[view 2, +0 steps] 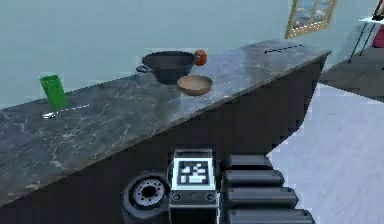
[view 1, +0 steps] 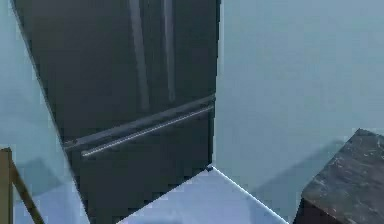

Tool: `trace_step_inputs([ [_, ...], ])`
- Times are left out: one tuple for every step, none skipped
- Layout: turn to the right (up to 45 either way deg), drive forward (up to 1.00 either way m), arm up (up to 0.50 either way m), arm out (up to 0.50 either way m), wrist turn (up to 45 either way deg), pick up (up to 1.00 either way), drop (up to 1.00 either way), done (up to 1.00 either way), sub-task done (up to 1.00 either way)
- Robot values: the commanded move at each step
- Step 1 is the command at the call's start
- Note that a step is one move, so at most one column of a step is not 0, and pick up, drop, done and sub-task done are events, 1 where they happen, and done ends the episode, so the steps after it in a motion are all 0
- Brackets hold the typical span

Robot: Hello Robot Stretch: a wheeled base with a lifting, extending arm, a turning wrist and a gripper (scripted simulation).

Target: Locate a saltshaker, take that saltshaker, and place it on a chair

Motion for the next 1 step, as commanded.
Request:
trace_step_inputs([
  [45.0,0.0,0.0,0.0,0.0,0.0,0.0,0.0,0.0],
])
